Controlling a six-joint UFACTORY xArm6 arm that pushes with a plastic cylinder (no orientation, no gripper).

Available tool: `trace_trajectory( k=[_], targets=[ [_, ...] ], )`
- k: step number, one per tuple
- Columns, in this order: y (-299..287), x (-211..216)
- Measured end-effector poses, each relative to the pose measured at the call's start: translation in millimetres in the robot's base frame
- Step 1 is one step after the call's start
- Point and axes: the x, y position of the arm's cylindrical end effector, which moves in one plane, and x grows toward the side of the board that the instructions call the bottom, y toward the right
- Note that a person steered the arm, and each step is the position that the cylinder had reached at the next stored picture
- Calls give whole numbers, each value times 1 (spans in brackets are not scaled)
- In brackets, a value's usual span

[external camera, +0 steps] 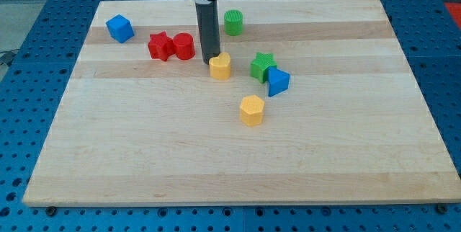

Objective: Push the yellow heart vertical to the yellow hexagon

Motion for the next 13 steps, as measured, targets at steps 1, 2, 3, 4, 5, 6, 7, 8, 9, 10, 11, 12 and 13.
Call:
trace_trajectory(
  k=[1, 2, 3, 4, 5, 6, 7, 8, 9, 10, 11, 12, 13],
  targets=[
    [-22, 37],
    [-28, 34],
    [-3, 41],
    [29, 34],
    [30, 25],
    [34, 8],
    [56, -7],
    [56, 8],
    [59, 10],
    [85, -22],
    [99, -40],
    [139, -29],
    [159, 33]
  ],
)
